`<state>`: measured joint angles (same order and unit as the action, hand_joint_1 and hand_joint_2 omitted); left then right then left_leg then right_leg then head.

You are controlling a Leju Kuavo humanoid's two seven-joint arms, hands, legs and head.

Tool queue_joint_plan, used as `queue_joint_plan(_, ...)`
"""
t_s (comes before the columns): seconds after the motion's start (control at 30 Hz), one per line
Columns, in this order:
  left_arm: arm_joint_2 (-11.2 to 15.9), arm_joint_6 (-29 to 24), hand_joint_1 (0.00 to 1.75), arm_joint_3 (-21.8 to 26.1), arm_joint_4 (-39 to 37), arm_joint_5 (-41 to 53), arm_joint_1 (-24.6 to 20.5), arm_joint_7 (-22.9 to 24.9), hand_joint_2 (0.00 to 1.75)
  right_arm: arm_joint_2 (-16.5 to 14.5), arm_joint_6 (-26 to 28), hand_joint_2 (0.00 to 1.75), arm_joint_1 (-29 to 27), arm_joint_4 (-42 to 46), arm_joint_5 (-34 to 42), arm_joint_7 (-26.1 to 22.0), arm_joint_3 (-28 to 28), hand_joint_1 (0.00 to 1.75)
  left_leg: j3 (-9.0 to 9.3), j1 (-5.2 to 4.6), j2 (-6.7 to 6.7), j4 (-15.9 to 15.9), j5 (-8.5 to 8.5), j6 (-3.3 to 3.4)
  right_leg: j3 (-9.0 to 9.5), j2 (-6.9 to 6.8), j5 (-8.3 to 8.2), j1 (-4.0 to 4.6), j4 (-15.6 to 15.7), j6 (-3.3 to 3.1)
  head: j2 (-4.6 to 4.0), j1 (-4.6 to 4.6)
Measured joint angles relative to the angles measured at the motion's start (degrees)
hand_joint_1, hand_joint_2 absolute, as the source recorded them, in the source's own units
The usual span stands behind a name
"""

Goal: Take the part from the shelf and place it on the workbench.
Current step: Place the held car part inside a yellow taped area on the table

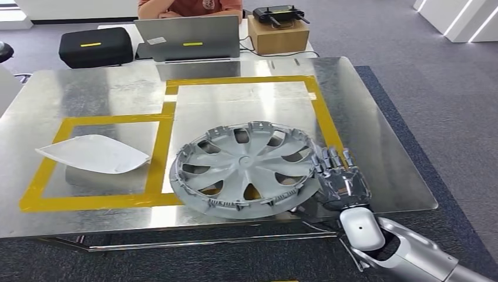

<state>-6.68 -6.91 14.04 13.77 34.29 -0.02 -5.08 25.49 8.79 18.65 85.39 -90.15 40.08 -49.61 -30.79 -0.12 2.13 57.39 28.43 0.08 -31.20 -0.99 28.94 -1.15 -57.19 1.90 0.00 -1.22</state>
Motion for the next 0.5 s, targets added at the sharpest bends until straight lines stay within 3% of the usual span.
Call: queue_joint_plan(0.5,-0.64,-0.33,0.0,1.37,0.05,-0.08,0.48,0.04,0.0,6.75,-6.2,0.0,-4.24,11.82,0.01,0.02,17.08,0.0,0.0,0.0,0.0,0.06,0.02,0.03,0.0,0.01,-0.05,-0.01,0.01,0.07,0.0,0.0)
